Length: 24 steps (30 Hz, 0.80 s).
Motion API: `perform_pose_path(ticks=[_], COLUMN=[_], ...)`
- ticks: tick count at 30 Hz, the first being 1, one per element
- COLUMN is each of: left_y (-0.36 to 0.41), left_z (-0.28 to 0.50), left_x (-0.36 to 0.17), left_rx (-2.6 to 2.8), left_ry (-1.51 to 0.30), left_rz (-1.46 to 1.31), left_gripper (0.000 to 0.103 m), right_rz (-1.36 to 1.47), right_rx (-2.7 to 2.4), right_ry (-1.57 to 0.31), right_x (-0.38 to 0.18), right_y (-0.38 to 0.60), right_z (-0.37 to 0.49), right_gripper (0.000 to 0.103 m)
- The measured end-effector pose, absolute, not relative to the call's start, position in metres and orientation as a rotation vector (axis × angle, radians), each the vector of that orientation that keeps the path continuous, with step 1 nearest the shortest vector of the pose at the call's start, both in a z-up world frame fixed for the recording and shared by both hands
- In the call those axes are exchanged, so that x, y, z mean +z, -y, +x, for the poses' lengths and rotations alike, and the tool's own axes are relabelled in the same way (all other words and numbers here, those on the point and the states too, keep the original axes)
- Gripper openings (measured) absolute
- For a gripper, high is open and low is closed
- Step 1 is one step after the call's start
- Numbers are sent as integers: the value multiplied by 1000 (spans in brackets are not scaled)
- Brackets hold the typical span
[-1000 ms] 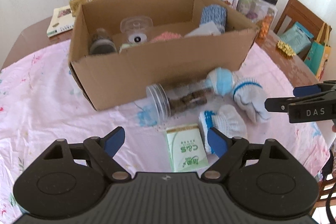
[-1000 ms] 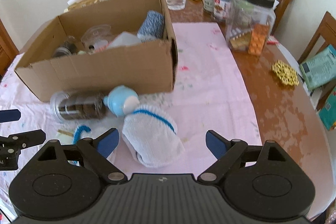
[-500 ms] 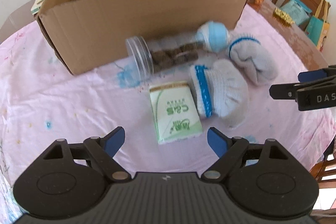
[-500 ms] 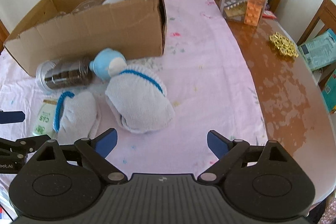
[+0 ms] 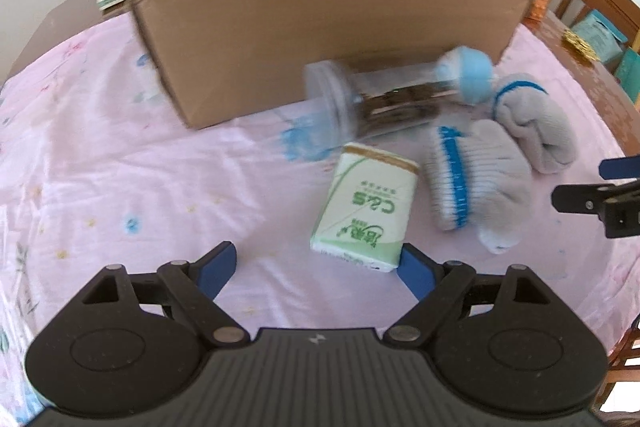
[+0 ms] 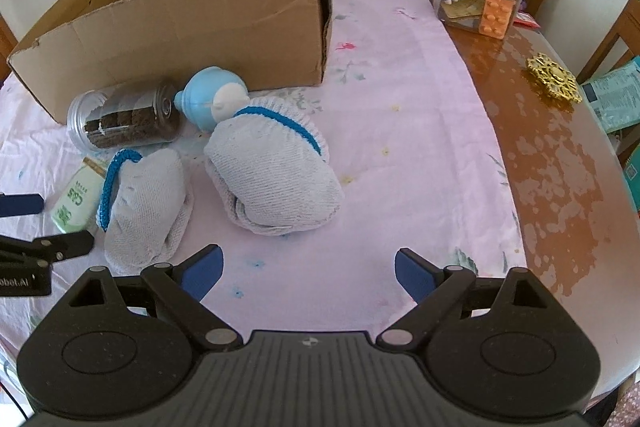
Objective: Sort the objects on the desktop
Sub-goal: 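Withdraw both tools from the cardboard box back over the table, then grasp the second C&S tissue pack with left tool while right tool grasps the white sock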
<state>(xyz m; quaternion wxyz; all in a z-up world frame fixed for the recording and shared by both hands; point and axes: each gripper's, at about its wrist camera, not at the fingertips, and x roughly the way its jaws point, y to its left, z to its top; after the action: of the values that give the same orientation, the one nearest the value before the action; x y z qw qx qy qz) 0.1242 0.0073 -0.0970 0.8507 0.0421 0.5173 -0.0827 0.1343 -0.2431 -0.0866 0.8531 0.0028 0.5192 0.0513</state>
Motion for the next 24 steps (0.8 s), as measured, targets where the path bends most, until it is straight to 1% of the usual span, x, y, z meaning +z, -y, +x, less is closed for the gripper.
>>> perform_pose_path(ticks=[3,15,18,20,24], left_y=[-18,-46,-40,-30,-9], left_z=[123,134,131,126,120], left_x=[-98,-100,-99,-98,-101], left_rx=[-150,-56,-83,-130,-159], left_ry=[-1093,-1092,-1103,-1109,-1096], left_rz=[84,37,41,50,91], left_gripper=[91,91,91,94,95], right_rz=[3,-20,-33,-38,-53], right_rx=[115,120,123,132,137], right_ry=[-1098,-1108,-1105,-1105,-1103], right_x=[-88,-92,-93,-94,-97], right_y=[241,239,240,241,242], right_z=[136,148,151,155,163], right_gripper=[95,95,95,95,100])
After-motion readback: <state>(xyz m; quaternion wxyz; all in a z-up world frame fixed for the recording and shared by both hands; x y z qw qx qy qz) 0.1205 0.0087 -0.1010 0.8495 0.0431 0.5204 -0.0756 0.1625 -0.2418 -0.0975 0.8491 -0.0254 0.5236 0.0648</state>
